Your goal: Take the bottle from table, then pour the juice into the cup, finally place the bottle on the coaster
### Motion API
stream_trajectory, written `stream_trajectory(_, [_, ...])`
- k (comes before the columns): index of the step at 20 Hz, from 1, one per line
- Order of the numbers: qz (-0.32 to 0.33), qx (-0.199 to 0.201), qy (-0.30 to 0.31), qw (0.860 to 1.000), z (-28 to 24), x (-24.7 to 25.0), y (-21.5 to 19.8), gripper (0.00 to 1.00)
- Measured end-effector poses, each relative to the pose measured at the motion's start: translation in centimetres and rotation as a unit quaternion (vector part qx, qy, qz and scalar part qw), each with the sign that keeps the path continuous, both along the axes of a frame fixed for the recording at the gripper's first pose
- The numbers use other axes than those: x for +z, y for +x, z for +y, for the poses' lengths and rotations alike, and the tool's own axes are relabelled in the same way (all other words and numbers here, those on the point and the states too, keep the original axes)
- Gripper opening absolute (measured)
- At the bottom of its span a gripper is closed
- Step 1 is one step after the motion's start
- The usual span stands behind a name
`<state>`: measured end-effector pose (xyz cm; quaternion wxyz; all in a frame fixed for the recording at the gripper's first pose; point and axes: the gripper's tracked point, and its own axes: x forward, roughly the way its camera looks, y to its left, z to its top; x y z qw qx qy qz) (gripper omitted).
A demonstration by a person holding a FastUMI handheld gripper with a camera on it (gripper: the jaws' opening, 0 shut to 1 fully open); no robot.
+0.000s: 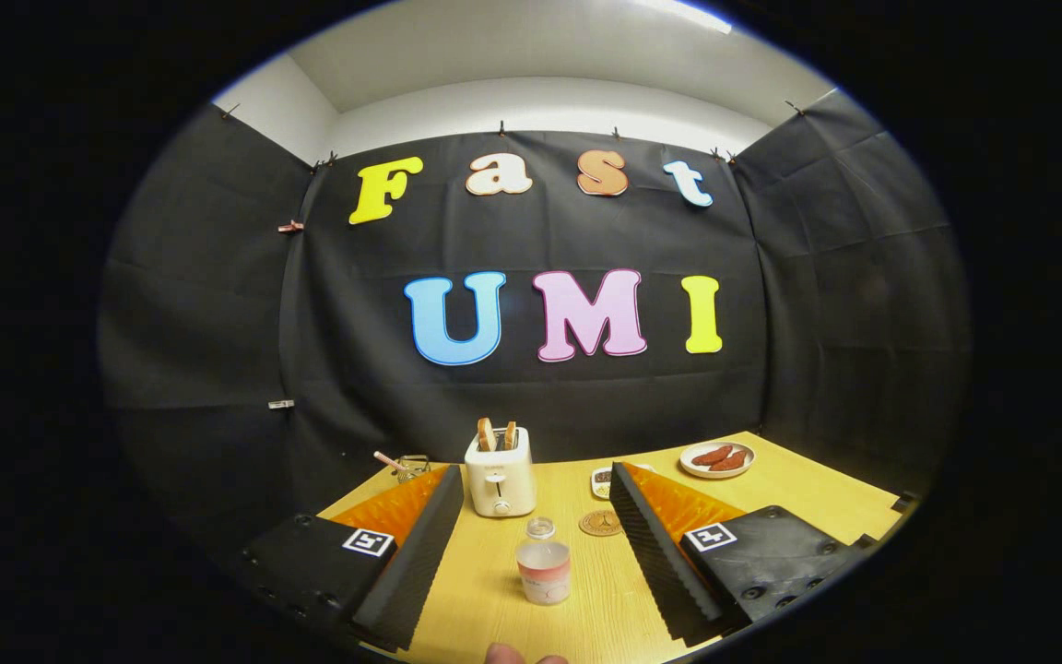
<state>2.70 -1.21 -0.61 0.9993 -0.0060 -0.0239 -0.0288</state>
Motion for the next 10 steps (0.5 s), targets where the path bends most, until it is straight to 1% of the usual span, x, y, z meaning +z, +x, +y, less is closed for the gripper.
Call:
stream_trajectory(5, [0.005, -0.009, -0.008, 1.0, -0.3, -3.4, 1.4, 0.98])
stream_trajectory(10, [0.016, -0.023, -0.015, 0.999, -0.9, -8.6, 3.9, 0.98])
